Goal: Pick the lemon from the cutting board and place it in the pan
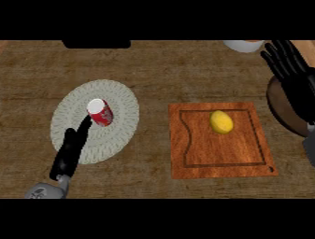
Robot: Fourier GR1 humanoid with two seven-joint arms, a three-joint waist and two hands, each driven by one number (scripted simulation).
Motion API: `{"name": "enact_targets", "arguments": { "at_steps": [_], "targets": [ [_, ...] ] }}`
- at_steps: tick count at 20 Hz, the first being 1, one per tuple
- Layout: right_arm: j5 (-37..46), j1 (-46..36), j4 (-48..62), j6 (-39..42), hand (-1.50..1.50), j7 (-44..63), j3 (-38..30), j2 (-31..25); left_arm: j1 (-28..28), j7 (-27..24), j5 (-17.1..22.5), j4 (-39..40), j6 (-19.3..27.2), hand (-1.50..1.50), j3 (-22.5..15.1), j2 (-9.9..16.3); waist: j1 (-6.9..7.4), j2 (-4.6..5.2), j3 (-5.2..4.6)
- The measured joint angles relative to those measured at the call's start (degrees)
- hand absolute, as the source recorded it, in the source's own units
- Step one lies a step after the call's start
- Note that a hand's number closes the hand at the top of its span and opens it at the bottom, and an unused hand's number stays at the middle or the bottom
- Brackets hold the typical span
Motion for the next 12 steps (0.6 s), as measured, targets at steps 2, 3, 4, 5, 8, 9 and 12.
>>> {"name": "enact_targets", "arguments": {
  "at_steps": [2, 3, 4, 5, 8, 9, 12],
  "targets": [
    [-0.45, -0.69, 1.3, 3.85, 1.5, -0.32, 1.14, -0.3, -1.43, -1.47, -0.02, -2.42, -0.14, 0.0, 0.25, -0.49, 0.79, 0.43, 0.44],
    [-0.79, -1.15, 2.19, 6.68, 1.5, -0.72, 2.39, -0.3, -2.45, -2.04, -0.08, -2.94, 0.0, 0.0, 0.95, -0.18, 1.51, 0.79, 0.55],
    [-1.11, -1.14, 3.06, 10.03, 1.5, -1.23, 3.91, -0.43, -3.52, -2.77, -0.06, -3.71, 0.23, 0.0, 1.65, -0.05, 2.29, 1.13, 0.65],
    [-1.42, -1.31, 3.84, 13.38, 1.5, -1.42, 5.63, -0.49, -4.79, -3.58, -0.04, -4.5, 0.44, 0.0, 2.47, 0.18, 3.22, 1.47, 0.74],
    [1.29, -1.4, 7.41, 22.03, -1.5, -5.33, 9.58, -1.9, -8.47, -5.03, 0.94, -6.47, 0.59, 0.0, 5.25, 0.75, 4.6, 2.2, 0.94],
    [3.34, -1.0, 8.67, 23.25, -1.5, -9.15, 9.19, -2.82, -8.97, -5.3, 1.55, -6.9, 0.59, 0.0, 6.35, 1.02, 4.32, 2.21, 1.0],
    [8.99, -0.14, 12.94, 24.21, -1.5, -20.35, 6.38, -5.9, -9.26, -6.16, 2.57, -7.9, 0.55, 0.0, 8.3, 1.5, 3.5, 2.11, 1.07]
  ]
}}
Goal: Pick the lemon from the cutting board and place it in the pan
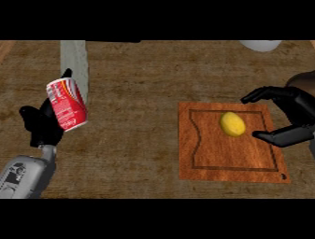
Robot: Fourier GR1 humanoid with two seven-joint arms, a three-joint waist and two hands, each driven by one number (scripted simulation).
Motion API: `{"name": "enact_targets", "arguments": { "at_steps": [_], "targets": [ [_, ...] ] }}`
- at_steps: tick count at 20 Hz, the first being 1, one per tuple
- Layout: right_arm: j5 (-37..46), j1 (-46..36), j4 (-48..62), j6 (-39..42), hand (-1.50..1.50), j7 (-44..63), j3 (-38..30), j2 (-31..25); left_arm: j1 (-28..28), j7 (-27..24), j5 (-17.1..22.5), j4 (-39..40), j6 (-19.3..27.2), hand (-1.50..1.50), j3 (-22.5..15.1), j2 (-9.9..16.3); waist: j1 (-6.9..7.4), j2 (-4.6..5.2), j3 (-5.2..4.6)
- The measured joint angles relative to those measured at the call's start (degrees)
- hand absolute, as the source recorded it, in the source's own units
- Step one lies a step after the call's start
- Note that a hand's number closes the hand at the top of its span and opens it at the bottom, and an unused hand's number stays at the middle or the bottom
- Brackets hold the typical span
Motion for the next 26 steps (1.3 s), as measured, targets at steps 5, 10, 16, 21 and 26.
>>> {"name": "enact_targets", "arguments": {
  "at_steps": [5, 10, 16, 21, 26],
  "targets": [
    [7.74, -2.39, 7.87, -1.4, -1.5, -12.9, -3.9, -6.56, -0.42, -0.83, 1.2, -0.07, -1.1, 0.0, 2.05, 0.79, -0.43, -0.05, -0.04],
    [14.76, -8.26, 11.52, -1.61, -1.5, -15.81, -2.09, -14.42, -1.02, -0.08, 1.33, -0.8, -1.48, 0.0, 2.37, 0.78, -0.13, -0.15, -0.11],
    [21.57, -15.97, 13.36, -0.73, -1.5, -15.42, 2.42, -19.96, -0.68, -0.43, 1.31, -0.67, -2.2, 0.0, 3.14, 0.86, -0.28, -0.32, -0.23],
    [24.8, -22.56, 14.58, -1.16, -1.5, -14.38, 4.55, -18.16, -0.06, -0.68, 0.86, -0.55, -2.67, 0.0, 3.87, 0.69, -0.81, -0.49, -0.26],
    [25.76, -26.05, 13.98, -0.15, -1.5, -11.85, 6.2, -14.65, -0.57, -0.64, 1.01, 0.71, -3.66, 0.0, 5.53, 1.02, -1.43, -0.66, -0.3]
  ]
}}
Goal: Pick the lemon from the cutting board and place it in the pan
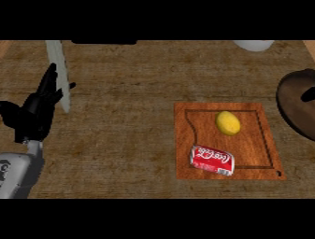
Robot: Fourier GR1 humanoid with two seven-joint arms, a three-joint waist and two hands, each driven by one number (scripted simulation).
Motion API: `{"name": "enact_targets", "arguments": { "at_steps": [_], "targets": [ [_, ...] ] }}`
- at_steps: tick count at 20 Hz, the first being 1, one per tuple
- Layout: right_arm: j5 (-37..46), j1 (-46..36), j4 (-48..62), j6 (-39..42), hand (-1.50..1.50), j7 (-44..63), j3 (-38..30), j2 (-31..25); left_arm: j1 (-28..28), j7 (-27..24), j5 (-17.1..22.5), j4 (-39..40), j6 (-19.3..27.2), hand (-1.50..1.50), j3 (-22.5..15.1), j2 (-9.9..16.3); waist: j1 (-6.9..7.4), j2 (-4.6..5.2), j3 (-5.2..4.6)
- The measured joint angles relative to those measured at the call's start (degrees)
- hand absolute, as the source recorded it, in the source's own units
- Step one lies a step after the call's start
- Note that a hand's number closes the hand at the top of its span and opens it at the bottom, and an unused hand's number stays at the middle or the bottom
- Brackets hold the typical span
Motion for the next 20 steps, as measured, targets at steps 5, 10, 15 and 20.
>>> {"name": "enact_targets", "arguments": {
  "at_steps": [5, 10, 15, 20],
  "targets": [
    [-1.19, -0.49, -1.8, 2.74, -1.5, 1.97, 2.42, 2.04, 0.11, 0.38, -0.67, -0.5, 0.46, 0.0, 0.02, -0.76, -0.31, -0.11, -0.01],
    [-2.1, 2.1, -8.62, 3.96, -1.5, 6.31, 3.79, 3.08, 1.53, 1.19, -1.01, -2.2, 0.36, 0.0, 0.56, -0.84, -0.9, -0.34, 0.0],
    [0.01, 6.19, -12.88, 4.9, -1.5, 9.74, 3.72, 3.92, 3.11, -0.39, -2.07, -1.91, 0.03, 0.0, 0.86, -2.16, -1.09, -0.31, -0.01],
    [4.26, 7.64, -12.05, 4.77, -1.5, 10.97, 1.8, 6.22, 2.53, 1.05, -2.58, -2.7, -1.19, 0.0, 2.14, -2.05, -0.88, -0.23, 0.0]
  ]
}}
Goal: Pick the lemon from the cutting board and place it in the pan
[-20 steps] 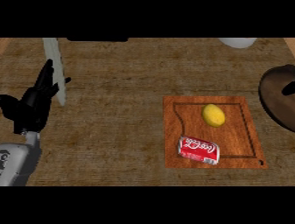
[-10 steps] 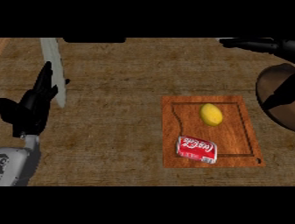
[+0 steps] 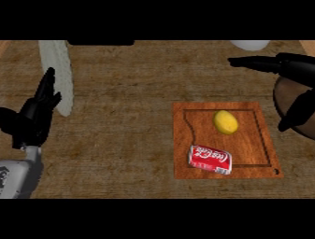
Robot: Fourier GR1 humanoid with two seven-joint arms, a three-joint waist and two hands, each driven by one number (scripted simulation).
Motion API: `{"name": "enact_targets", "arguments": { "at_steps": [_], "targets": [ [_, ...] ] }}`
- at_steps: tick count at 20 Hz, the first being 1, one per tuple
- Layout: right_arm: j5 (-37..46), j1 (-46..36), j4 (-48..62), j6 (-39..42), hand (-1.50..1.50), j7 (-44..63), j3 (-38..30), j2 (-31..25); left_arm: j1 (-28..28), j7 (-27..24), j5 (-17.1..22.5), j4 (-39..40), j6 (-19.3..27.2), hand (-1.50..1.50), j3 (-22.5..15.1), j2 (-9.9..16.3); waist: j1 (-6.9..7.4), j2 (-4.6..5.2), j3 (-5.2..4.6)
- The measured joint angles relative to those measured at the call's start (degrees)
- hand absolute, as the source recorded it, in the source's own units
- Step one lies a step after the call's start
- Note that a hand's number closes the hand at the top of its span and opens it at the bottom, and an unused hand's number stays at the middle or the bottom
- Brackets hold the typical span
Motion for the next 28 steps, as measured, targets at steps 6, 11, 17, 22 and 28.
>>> {"name": "enact_targets", "arguments": {
  "at_steps": [6, 11, 17, 22, 28],
  "targets": [
    [6.56, -1.18, 4.3, 0.16, -1.5, -0.81, 0.14, 3.47, -1.07, -0.09, -0.9, 1.13, -0.92, 0.0, 0.9, -0.98, 0.2, 0.11, 0.02],
    [11.31, -1.5, 8.1, -1.12, -1.5, -3.15, 2.47, 5.71, -0.57, 1.39, -1.22, -1.13, -1.36, 0.0, 1.39, -0.94, 0.48, 0.14, 0.03],
    [16.03, -0.72, 9.12, -2.71, -1.5, -5.33, 4.05, 7.82, -0.1, 2.15, -2.01, -1.91, -1.84, 0.0, 1.97, -1.54, 0.27, 0.1, 0.02],
    [20.52, -1.27, 10.11, -3.56, -1.5, -5.22, 4.72, 9.97, -1.0, 0.38, -3.26, 0.83, -1.84, 0.0, 2.49, -2.91, 0.15, 0.11, 0.01],
    [27.71, -0.2, 10.1, -5.51, -1.5, -5.76, 6.38, 10.08, 0.11, 1.31, -3.68, -1.08, -2.38, 0.0, 2.92, -3.25, 0.12, 0.05, 0.01]
  ]
}}
